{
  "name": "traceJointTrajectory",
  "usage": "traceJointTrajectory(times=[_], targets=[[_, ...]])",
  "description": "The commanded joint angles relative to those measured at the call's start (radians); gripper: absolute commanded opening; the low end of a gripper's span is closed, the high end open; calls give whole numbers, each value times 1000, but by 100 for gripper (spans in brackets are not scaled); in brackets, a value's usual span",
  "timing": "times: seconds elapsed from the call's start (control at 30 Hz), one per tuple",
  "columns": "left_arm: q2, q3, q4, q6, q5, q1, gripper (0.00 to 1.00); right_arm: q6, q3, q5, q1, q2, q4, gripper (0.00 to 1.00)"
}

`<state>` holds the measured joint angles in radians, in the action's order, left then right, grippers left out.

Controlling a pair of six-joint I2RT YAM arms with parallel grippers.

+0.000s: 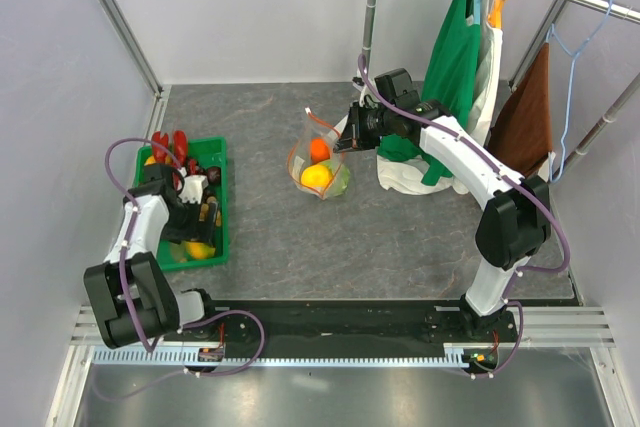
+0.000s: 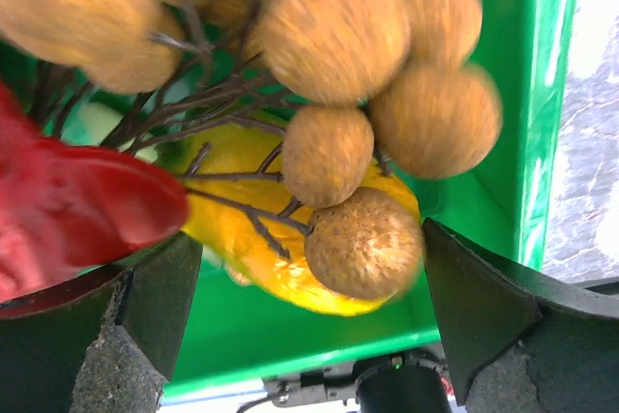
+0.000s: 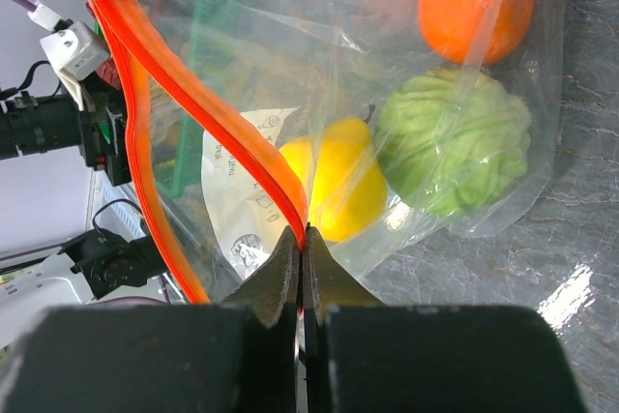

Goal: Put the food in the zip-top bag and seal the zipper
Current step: Pick up the fake fruit from the bin, then place the fake fruit in the zipper food storage bag.

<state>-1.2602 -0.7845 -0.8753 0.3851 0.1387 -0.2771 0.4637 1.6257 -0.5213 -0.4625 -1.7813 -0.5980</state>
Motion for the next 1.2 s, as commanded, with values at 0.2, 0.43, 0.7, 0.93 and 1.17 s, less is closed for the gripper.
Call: traceJointTrajectory(times=[0.2, 0.43, 0.7, 0.93, 1.17], targets=[[-140, 2, 118, 11, 68, 9, 100, -16, 22, -2, 1, 23, 23, 0], [-44, -33, 36, 35, 116, 7, 76, -23, 23, 1, 1, 31, 21, 0], [47, -147, -172, 74, 68, 10, 46, -20, 25, -3, 2, 31, 23, 0], [59, -225, -338, 104, 47, 9, 41, -22, 25, -5, 2, 37, 24, 0], [150, -372, -432, 185, 224, 12, 45, -19, 26, -8, 1, 33, 24, 0]])
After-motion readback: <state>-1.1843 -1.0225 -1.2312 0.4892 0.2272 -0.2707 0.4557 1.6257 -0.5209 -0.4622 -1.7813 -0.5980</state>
